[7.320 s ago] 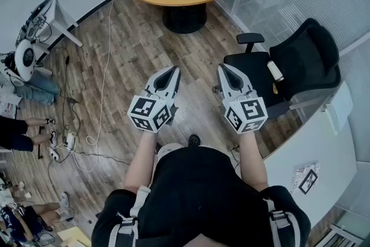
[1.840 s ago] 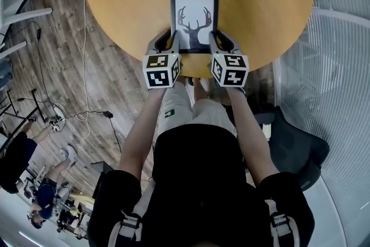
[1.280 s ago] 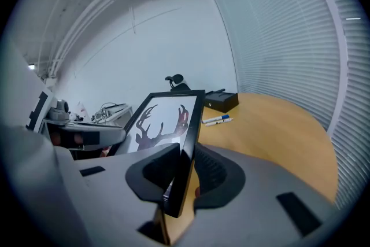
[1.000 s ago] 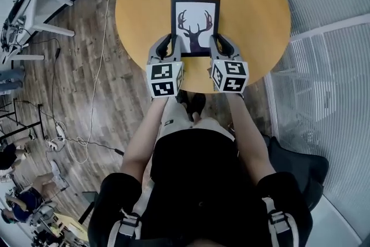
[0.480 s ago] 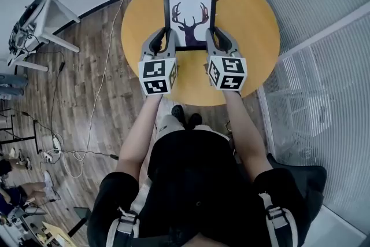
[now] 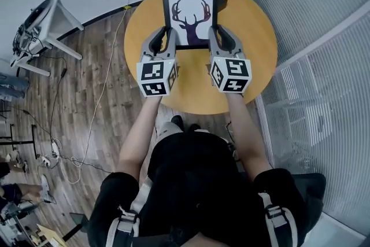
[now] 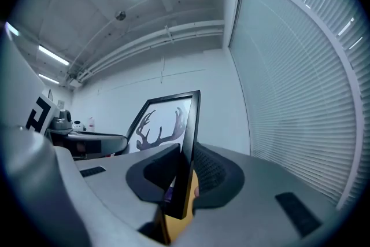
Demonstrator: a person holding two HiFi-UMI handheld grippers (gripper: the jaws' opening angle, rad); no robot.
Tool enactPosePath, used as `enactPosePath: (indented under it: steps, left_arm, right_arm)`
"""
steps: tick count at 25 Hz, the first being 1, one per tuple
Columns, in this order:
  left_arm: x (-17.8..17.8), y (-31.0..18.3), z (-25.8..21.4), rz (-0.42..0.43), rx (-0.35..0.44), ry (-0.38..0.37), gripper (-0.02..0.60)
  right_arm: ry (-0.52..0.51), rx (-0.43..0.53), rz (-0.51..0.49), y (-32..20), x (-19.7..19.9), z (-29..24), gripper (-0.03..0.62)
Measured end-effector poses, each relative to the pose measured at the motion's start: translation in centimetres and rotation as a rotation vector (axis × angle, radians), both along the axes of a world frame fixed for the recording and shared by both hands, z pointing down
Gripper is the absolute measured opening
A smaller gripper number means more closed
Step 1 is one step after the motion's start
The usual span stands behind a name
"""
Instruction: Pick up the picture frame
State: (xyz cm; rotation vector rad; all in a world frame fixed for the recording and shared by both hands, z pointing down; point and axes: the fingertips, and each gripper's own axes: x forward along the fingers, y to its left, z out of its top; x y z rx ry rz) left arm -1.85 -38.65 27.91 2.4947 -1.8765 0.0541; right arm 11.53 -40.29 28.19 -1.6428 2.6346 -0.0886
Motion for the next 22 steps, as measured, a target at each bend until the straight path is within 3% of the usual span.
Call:
enactPosePath:
  steps: [22]
  left_arm:
    - [0.0,0.4,-1.2,0.04,0.015,-0.008,0.081]
  right_arm:
    - [-0.009,-0.006,0.017,0.5,0.0,-0.8,0.086]
